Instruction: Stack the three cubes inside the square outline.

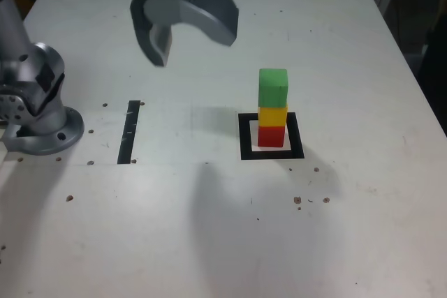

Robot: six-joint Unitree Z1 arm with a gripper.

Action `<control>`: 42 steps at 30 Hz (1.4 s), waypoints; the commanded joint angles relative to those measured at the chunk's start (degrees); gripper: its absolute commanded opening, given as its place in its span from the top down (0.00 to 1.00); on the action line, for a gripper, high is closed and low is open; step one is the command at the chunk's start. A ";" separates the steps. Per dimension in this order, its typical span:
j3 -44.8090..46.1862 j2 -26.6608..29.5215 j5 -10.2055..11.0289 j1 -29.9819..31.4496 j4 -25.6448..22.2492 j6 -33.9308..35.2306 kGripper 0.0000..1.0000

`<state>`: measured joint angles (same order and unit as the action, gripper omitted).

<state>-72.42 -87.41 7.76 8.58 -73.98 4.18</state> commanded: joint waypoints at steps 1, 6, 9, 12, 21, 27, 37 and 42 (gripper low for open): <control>12.22 0.78 -0.52 0.03 4.94 0.12 0.00; 20.08 1.71 -1.10 -0.07 10.32 0.12 0.01; 22.98 1.68 -0.90 -0.54 12.39 0.07 0.01; 25.55 1.47 -0.82 -1.05 14.72 0.00 0.01; 28.30 -0.81 -0.82 -1.20 18.61 0.01 0.01; 29.19 -2.99 0.11 -1.21 19.87 0.19 0.01; 28.94 -5.48 1.51 -1.21 20.35 1.17 0.01; 29.33 -5.49 1.43 -1.20 20.44 1.18 0.01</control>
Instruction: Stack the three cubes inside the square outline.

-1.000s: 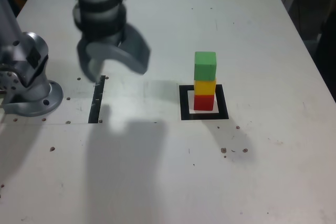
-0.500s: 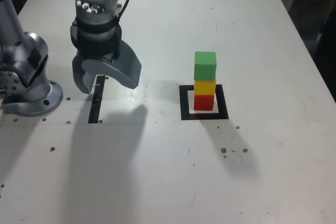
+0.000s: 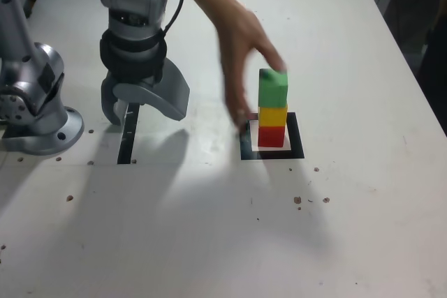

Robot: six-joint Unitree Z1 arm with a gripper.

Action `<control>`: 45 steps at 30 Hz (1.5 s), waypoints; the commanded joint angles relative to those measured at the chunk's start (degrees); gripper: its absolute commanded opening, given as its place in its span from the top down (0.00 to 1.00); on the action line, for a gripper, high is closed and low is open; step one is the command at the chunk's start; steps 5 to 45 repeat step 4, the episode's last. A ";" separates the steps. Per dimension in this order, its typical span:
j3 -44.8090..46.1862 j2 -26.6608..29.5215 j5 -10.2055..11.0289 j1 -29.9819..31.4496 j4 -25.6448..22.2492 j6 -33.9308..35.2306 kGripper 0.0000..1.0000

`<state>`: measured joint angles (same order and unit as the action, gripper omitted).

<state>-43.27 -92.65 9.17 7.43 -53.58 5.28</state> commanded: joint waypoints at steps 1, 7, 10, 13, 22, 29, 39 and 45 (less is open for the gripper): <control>0.20 -0.25 0.01 -0.05 -0.03 0.08 0.01; 0.14 -0.22 -0.13 -0.05 -0.35 0.06 0.01; 0.14 -0.22 -0.13 -0.05 -0.35 0.06 0.01; 0.14 -0.22 -0.13 -0.05 -0.35 0.06 0.01; 0.14 -0.22 -0.13 -0.05 -0.35 0.06 0.01; 0.14 -0.22 -0.13 -0.05 -0.35 0.06 0.01; 0.14 -0.22 -0.13 -0.05 -0.35 0.06 0.01; 0.14 -0.22 -0.13 -0.05 -0.35 0.06 0.01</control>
